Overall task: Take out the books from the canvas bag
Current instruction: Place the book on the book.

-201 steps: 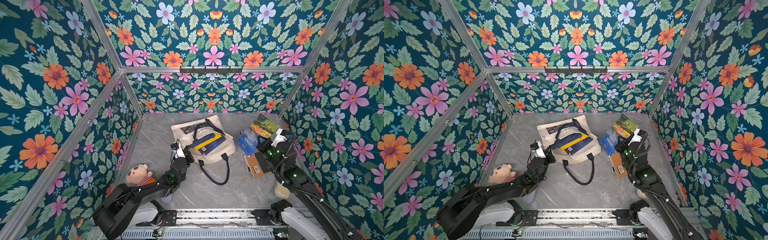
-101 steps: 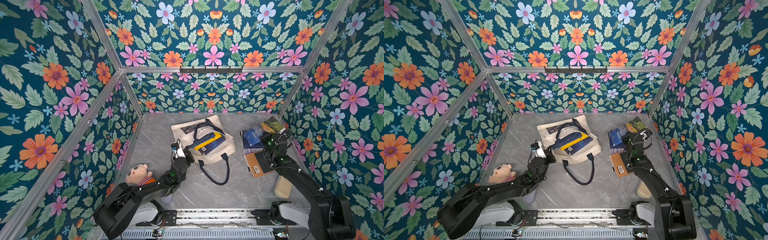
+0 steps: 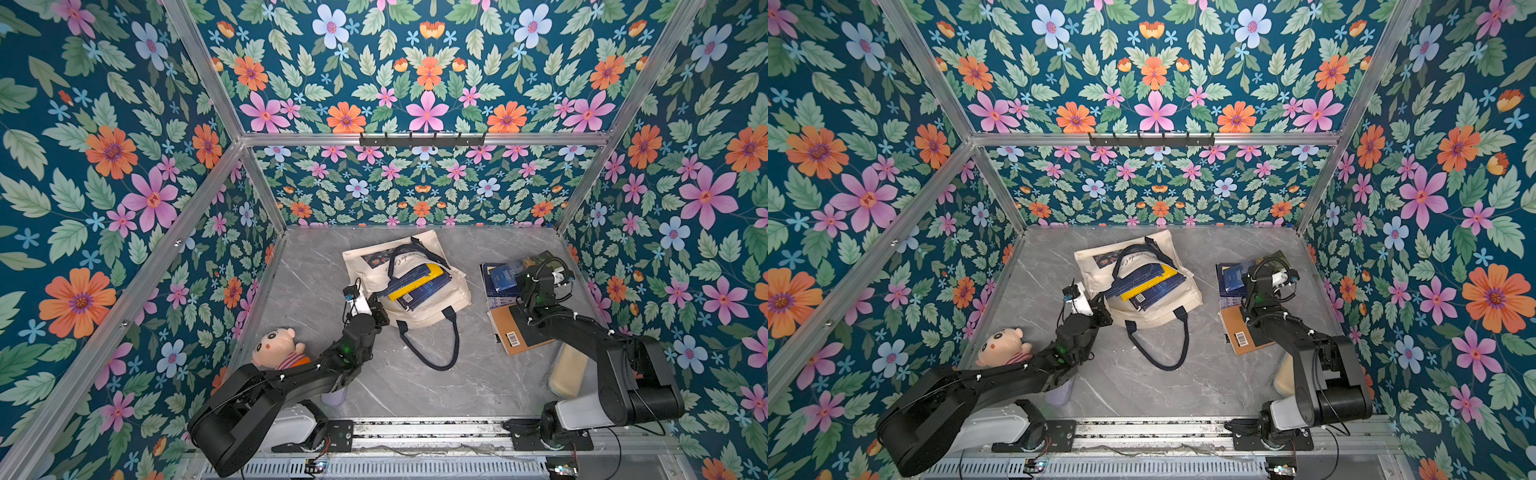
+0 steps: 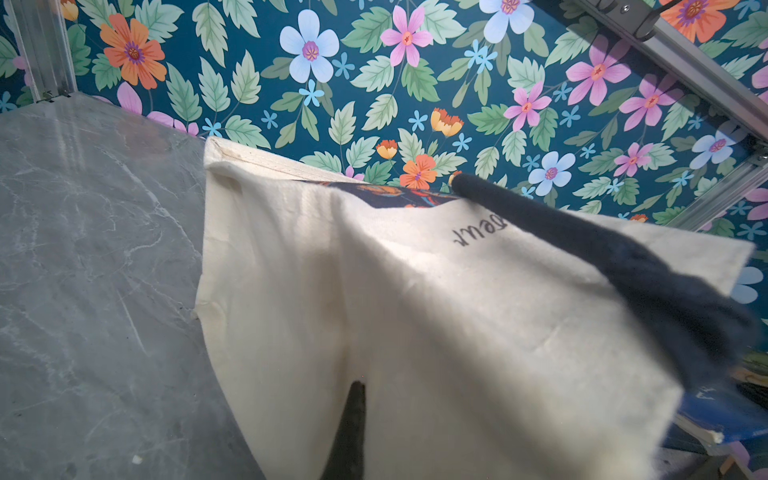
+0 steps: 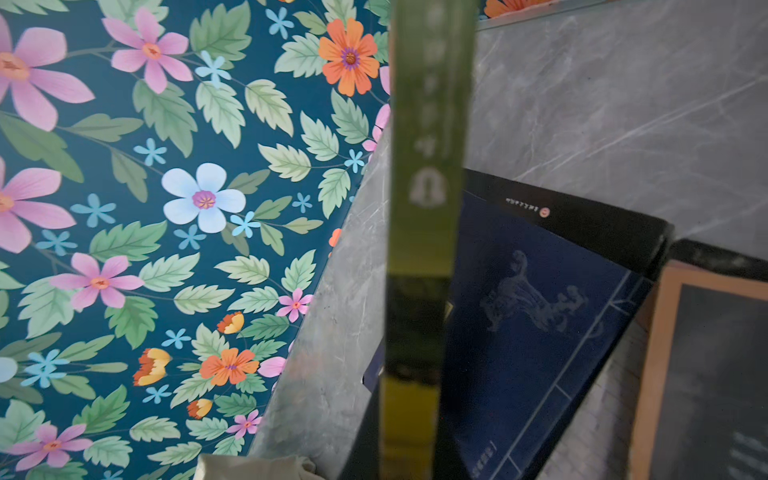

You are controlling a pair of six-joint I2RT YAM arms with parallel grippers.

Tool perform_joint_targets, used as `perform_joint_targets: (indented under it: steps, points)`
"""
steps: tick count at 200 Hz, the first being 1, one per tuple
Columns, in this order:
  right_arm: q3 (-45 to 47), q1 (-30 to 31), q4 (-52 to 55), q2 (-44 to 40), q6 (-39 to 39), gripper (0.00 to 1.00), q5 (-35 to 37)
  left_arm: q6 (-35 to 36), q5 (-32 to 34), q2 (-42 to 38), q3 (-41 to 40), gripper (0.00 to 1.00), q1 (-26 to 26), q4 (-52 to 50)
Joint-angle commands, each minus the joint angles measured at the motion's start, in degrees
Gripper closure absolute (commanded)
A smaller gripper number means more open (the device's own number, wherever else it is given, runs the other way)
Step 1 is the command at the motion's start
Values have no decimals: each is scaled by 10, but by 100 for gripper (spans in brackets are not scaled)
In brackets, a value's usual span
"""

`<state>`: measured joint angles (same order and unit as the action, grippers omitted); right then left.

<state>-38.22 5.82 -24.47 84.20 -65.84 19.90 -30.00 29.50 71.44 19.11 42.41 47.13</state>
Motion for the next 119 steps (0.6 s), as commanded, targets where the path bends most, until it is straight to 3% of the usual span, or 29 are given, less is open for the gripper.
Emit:
perform_joint_targets:
  steps: [1,69,119]
  points:
    - [1,5,-26,16,-53,100,17,-1,-7,1,4,100,-1,-3]
    - [4,9,-24,62,-101,100,-15,0,-12,-1,4,100,-1,-2]
    - [-13,6,11,64,-100,71,-38,1,-13,-3,4,100,-1,-3]
